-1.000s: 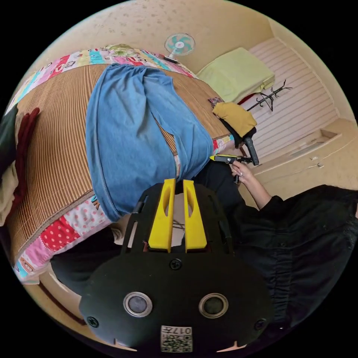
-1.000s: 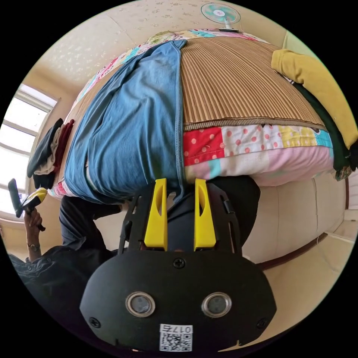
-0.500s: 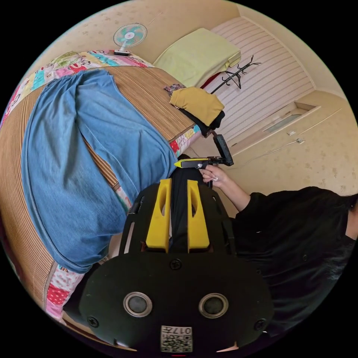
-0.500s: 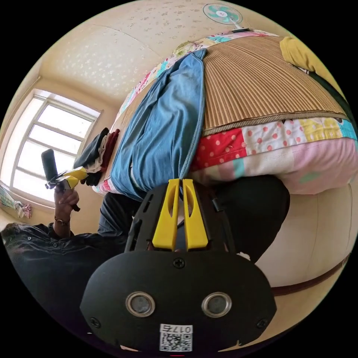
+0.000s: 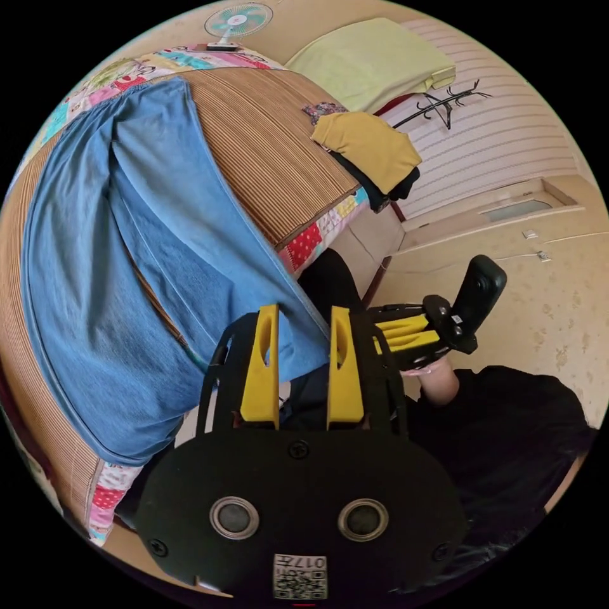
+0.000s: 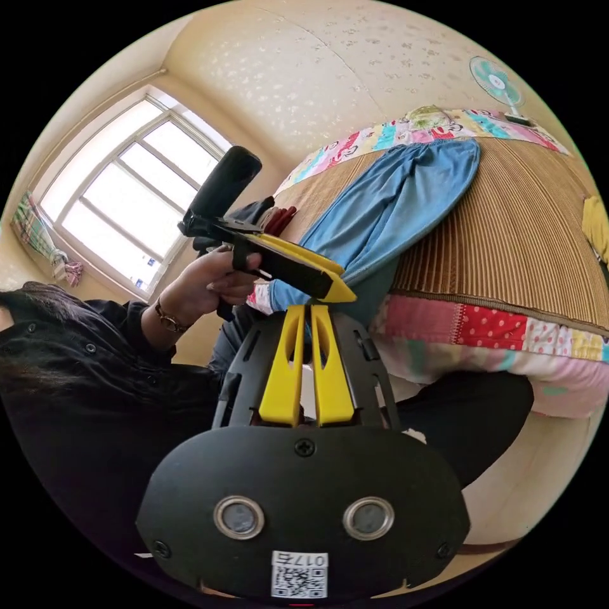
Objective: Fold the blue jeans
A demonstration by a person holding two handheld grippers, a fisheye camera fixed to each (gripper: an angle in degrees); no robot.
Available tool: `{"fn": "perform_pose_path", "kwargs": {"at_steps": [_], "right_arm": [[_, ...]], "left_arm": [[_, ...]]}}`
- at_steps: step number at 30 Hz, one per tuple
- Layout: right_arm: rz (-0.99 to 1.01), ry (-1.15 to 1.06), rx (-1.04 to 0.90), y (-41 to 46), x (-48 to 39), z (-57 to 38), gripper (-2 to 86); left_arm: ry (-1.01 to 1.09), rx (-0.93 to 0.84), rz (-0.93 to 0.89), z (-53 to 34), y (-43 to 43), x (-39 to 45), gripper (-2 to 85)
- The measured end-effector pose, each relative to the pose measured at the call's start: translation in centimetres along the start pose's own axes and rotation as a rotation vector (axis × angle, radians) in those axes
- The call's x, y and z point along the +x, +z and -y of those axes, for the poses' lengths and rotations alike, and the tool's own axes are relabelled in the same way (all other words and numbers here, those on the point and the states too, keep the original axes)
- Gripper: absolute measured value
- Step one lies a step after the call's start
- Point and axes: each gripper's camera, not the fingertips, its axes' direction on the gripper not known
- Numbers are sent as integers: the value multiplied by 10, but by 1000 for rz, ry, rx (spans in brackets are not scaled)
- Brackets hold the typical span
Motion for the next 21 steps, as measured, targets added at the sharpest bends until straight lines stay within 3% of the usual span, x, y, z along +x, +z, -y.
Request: {"fn": "perform_pose_path", "kwargs": {"at_steps": [3,6,8,12,18,21], "right_arm": [[69,-80,-87,-8,13,-1,20],[185,-139,-212,-28,46,23,21],[110,-107,-183,-44,74,53,27],[-38,115,-24,-63,169,157,70],[128,532,136,6,337,282,123],[17,674,212,36,365,316,101]], "left_arm": [[19,22,-38,-10,-3,-3,14],[-9,72,-55,-20,-18,-10,-1],[-22,105,-79,-25,-30,-14,-4],[-48,154,-132,-31,-51,-22,-5],[-41,166,-187,-29,-84,-29,-5],[-42,178,-227,-30,-104,-39,-5]]}}
